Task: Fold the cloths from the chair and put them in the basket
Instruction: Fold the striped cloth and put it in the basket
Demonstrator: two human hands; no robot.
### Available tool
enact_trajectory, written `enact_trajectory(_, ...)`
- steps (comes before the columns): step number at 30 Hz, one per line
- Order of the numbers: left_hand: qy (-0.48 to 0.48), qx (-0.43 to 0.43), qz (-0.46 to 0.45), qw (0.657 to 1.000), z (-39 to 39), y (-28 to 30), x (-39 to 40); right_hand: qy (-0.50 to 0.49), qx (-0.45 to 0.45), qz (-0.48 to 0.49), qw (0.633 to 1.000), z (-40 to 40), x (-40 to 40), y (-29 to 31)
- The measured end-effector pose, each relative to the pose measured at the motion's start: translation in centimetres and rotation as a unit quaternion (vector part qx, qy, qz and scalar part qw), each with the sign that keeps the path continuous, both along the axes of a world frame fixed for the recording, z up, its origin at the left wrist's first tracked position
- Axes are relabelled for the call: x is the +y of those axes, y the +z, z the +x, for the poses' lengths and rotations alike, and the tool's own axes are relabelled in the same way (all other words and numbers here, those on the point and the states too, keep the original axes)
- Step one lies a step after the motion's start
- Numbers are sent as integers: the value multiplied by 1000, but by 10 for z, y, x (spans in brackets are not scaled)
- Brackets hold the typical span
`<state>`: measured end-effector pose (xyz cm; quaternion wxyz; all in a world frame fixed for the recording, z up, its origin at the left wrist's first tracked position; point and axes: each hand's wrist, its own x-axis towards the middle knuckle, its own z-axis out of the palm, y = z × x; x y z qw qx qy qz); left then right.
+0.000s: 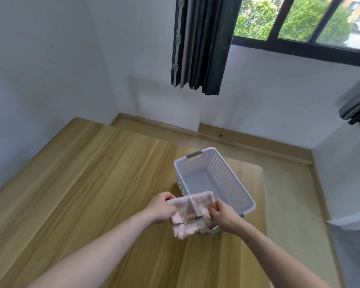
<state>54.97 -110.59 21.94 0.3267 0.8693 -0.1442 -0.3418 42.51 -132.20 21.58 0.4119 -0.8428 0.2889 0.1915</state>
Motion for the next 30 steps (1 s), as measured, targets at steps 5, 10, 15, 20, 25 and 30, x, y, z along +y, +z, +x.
enact_trajectory(5, -12, 10, -6, 1000, -10, -7, 16, -78, 6, 142, 987, -28, 14, 1)
enact_trajectory(10, -7, -35, -56, 998, -7, 1, -15, -204, -54, 123, 970, -22, -4, -5)
enact_trajectory(15, -71, -103, -44, 991, 7, 6, -76, -370, -75, 143, 915, -1, -30, -26)
enact_trajectory(20, -201, -196, 73, 957, 24, 5, -119, -478, -56, 162, 862, 20, -40, -55)
enact_trajectory(25, -336, -304, 239, 859, 39, -13, -142, -516, -33, 174, 838, 41, -42, -89)
enact_trajectory(30, -408, -341, 334, 778, 47, -37, -163, -528, -23, 174, 831, 62, -47, -112)
